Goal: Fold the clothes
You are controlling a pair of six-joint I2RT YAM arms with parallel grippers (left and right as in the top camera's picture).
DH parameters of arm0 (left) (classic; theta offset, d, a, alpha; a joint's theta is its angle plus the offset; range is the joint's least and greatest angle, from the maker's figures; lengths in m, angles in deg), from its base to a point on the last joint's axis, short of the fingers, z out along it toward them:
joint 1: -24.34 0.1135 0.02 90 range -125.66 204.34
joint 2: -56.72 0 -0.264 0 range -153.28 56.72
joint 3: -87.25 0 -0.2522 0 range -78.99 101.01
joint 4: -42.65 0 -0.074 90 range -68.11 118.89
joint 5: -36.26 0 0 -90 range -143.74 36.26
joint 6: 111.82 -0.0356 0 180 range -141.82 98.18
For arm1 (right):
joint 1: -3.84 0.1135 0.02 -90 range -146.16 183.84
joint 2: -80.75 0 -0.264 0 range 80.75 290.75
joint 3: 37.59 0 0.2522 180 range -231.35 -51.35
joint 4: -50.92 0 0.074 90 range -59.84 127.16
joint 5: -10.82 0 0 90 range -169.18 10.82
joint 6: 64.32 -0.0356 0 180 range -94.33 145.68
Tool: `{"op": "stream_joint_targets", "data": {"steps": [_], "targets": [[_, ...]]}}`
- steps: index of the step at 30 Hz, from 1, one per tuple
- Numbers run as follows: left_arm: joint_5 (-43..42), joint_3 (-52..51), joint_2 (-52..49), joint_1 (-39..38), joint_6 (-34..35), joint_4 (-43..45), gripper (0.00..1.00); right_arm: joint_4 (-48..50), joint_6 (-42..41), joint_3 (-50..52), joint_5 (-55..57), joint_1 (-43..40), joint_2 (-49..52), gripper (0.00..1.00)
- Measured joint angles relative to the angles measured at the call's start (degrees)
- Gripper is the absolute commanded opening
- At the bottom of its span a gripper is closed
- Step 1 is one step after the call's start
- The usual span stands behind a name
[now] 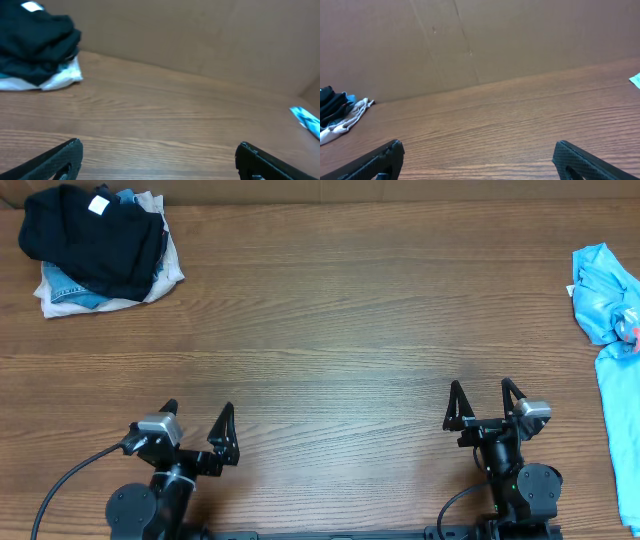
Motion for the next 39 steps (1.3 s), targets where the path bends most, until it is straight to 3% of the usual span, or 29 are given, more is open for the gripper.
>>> {"op": "stream_joint_targets", "data": {"steps": [20, 39], "targets": [[13.4, -18.7, 1.8, -0.8, 3.9, 24.0, 1.00, 0.0, 0.0, 0.0, 0.0, 0.0, 0.0, 1.00], [16.2, -19.7, 1.8, -0.8, -2.6, 23.0, 1.00, 0.0, 0.0, 0.0, 0.0, 0.0, 0.0, 1.00]]}}
